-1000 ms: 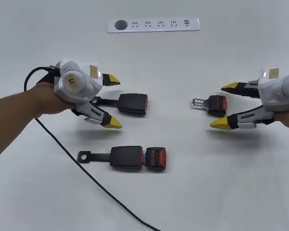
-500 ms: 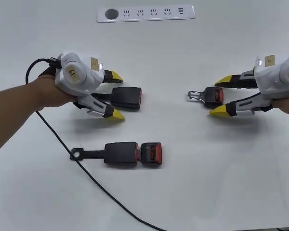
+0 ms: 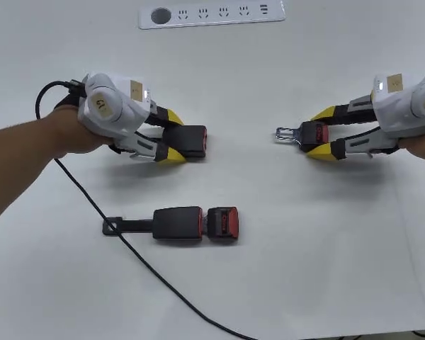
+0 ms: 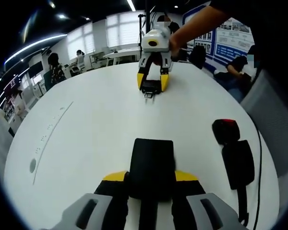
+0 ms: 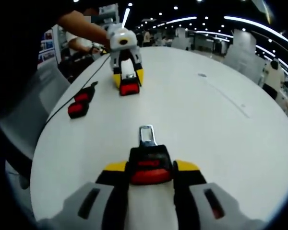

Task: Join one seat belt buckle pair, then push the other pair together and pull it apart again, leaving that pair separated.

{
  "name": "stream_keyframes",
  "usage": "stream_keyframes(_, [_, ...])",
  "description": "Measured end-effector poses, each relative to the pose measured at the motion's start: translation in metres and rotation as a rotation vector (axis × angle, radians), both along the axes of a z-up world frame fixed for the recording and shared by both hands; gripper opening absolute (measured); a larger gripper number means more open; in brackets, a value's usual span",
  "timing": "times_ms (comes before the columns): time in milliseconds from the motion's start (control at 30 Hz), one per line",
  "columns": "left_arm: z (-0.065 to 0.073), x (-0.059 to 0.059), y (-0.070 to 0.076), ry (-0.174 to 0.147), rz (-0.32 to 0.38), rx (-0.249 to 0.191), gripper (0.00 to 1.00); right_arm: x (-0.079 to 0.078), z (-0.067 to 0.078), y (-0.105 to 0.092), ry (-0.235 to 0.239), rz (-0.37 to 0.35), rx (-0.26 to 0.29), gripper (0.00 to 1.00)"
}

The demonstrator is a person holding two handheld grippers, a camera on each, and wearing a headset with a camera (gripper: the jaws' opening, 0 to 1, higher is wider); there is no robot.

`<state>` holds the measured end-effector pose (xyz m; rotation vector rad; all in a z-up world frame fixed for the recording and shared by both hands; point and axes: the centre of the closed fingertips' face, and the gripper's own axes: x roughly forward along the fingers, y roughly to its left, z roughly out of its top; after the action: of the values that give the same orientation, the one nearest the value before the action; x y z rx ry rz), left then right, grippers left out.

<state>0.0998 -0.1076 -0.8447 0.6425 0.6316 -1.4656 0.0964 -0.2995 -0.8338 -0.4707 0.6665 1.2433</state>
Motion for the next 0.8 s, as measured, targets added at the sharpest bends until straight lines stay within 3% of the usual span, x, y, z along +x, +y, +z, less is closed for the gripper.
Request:
stream_keyframes(567, [0.007, 0.003, -0.006, 0.017, 0.016, -0.002, 0.35, -0.002, 0.000, 0.003, 0.001, 0.036, 0.060, 0.35])
stream_keyframes(800, [0.010, 0.004, -0.006, 0.023, 0.023, -0.009, 0.35, -0.003, 0.001, 0.013, 0.000, 0.045, 0.081, 0.35])
